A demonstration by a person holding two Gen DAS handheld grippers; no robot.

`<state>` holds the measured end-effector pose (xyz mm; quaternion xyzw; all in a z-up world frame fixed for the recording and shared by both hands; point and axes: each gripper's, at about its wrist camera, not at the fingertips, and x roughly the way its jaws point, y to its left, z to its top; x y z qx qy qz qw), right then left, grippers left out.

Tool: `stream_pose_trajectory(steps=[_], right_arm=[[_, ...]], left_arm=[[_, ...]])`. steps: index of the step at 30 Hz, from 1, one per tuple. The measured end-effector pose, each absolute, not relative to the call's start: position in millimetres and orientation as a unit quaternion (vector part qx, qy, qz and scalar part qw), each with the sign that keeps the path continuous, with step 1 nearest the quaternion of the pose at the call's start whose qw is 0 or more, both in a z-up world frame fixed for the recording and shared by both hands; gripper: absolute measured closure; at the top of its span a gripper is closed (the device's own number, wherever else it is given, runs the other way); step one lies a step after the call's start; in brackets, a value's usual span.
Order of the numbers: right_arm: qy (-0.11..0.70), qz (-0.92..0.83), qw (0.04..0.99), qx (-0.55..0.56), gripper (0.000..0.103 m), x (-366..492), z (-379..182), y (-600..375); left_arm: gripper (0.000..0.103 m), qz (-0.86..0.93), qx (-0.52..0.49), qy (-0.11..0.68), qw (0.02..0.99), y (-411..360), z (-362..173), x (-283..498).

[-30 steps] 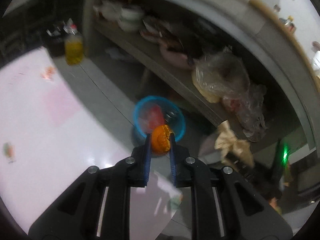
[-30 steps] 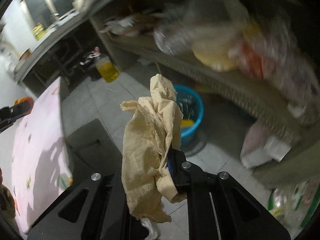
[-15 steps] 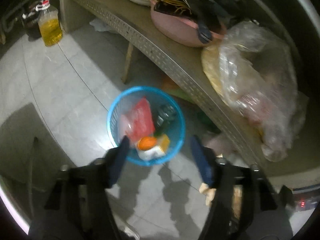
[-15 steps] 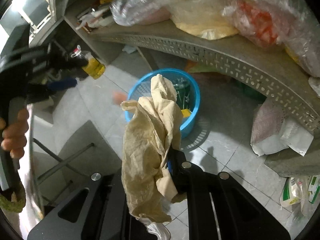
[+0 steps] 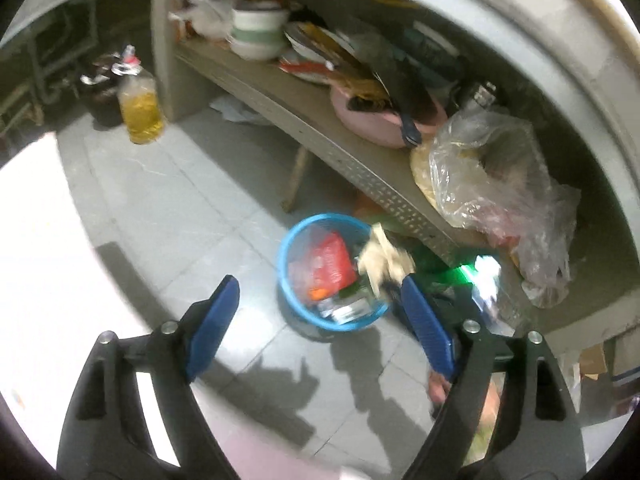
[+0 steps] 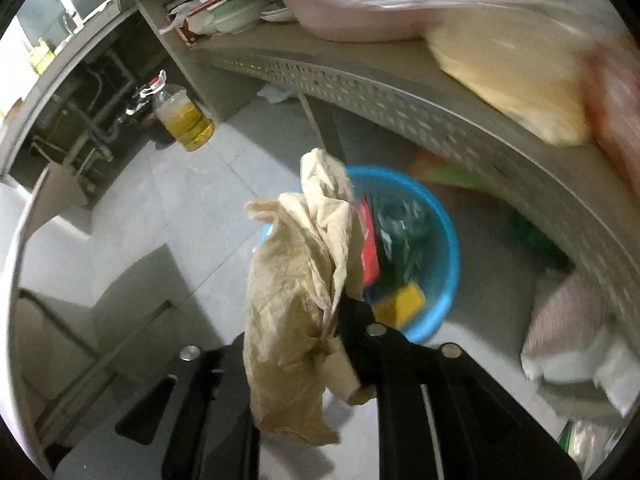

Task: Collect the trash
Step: 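Open both tools over the blue basket to drop peel and cloth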

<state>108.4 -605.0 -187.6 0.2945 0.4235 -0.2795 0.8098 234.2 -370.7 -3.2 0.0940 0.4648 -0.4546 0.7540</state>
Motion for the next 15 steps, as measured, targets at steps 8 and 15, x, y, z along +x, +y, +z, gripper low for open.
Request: stream_pose_trajectory(steps=[8, 15], right_arm=[[0.444, -0.327, 0.803, 0.226, 0.049, 137, -206, -607], [0.376, -0.339, 0.838, 0.203, 0.041, 57, -143, -557]], left_arm=[[0.019, -0.416, 0.054, 0.391, 0.819, -237, 29, 198], [0.019, -0.381, 0.041, 0.363, 0.85, -175, 29, 164]])
